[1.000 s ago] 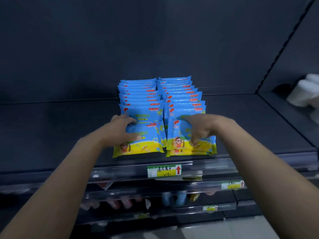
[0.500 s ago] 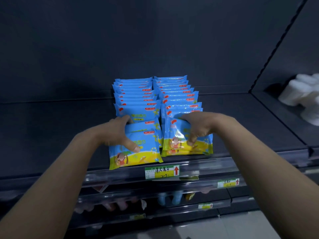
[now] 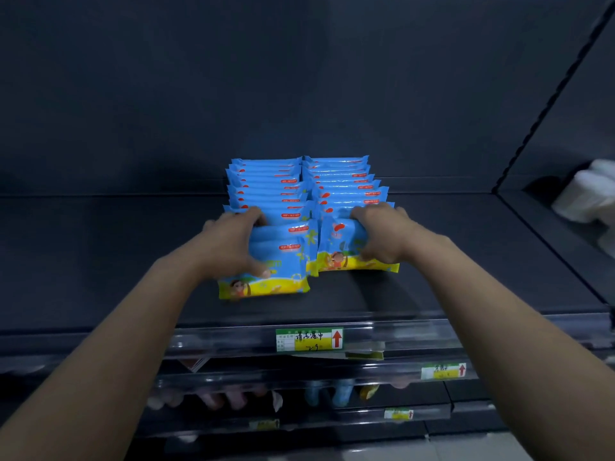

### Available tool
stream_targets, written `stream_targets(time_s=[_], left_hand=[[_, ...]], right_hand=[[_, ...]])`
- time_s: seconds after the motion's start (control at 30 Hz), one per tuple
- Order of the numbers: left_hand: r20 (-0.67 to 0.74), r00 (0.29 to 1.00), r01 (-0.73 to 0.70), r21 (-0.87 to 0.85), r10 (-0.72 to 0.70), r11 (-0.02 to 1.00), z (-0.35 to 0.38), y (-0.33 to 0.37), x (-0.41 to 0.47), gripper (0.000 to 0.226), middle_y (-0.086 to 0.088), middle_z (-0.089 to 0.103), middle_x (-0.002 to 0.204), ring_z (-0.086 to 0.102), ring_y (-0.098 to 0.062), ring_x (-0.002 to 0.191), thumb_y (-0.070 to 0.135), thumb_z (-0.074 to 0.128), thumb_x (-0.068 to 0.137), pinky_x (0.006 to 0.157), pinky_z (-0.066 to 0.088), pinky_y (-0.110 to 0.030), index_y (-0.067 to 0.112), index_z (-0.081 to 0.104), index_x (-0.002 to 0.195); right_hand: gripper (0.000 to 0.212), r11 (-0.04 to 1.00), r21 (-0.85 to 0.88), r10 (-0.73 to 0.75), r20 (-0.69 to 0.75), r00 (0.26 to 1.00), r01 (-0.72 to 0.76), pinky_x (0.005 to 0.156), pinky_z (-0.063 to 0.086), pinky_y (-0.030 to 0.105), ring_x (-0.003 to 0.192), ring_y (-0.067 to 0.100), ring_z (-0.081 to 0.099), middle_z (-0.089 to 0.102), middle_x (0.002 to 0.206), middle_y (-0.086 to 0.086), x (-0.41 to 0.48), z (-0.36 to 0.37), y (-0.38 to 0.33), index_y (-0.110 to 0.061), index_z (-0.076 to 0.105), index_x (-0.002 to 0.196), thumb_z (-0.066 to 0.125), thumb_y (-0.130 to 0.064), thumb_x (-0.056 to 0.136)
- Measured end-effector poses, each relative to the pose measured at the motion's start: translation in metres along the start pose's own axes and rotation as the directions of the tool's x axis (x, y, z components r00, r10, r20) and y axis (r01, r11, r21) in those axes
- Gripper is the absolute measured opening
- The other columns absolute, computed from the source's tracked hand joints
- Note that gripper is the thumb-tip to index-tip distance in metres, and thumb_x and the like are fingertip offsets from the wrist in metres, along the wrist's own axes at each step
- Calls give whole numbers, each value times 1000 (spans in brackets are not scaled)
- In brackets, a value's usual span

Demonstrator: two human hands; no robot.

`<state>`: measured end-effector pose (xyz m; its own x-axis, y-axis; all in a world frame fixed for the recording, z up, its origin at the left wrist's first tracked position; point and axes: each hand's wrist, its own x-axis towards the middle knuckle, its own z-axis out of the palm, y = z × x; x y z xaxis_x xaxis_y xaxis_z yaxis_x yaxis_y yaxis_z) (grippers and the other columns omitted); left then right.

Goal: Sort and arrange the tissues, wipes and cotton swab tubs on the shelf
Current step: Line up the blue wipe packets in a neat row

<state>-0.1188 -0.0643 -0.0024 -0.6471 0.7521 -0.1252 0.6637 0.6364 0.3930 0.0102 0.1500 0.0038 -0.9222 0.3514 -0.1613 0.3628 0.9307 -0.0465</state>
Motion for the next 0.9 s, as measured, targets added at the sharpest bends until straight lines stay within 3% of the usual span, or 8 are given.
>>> stream_targets(time_s=[0.07,0.13,0.27,0.37,0.47,0.57,0.73,0.9], left_hand=[[-140,988,-58,105,73,993,4,-1,4,70,8,47,118,32,-18,116,34,80,65,104,21,-37,26,45,124],[-190,976,-82,142,109,986,9,-2,5,69,9,45,126,25,-18,119,35,77,69,107,16,-40,27,43,129],[-216,969,-82,183,122,980,8,0,6,69,8,42,122,27,-20,113,38,77,68,95,38,-44,28,44,128],[-262,955,-82,221,141,972,10,2,5,69,6,41,122,29,-21,113,44,77,66,86,43,-42,28,47,127],[-301,953,37,193,24,980,15,-1,0,78,0,29,131,27,-26,118,54,75,64,86,45,-44,34,40,131],[-243,960,165,89,-139,982,18,-2,-5,93,-4,21,133,40,-32,114,55,75,64,86,45,-44,36,24,139],[-256,948,181,-49,-188,982,23,11,-4,92,-8,24,134,49,-35,110,42,79,66,86,45,-41,27,26,139],[-274,939,180,-118,-207,976,27,13,-4,95,-7,21,138,47,-36,114,42,81,64,89,44,-41,25,27,140]], right_hand=[[48,999,-32,-1,-40,999,-1,97,30,41,114,28,42,50,115,7,2,1,0,-17,44,124,61,-17,79],[51,998,-59,-7,-67,998,4,99,28,41,116,28,39,49,118,8,3,3,1,-18,41,128,60,-19,80],[51,994,-105,-26,-106,994,15,96,27,40,116,27,38,49,118,6,3,4,-1,-19,42,128,60,-21,81],[51,993,-118,-24,-130,991,9,94,28,40,114,26,39,49,119,6,2,4,-2,-19,42,126,63,-25,80],[66,987,-145,51,-160,986,-75,94,29,41,116,28,36,43,124,8,-3,2,0,-16,38,126,69,-43,74],[91,972,-128,182,-139,974,-199,96,32,43,121,32,34,33,133,9,-8,1,5,-16,30,133,75,-55,64],[105,941,99,320,59,945,-325,75,44,39,109,38,51,28,133,14,-12,2,5,-21,13,142,82,-34,65],[86,933,198,313,-29,949,-301,69,41,37,103,36,52,35,124,15,-10,6,1,-15,21,138,77,-22,73]])
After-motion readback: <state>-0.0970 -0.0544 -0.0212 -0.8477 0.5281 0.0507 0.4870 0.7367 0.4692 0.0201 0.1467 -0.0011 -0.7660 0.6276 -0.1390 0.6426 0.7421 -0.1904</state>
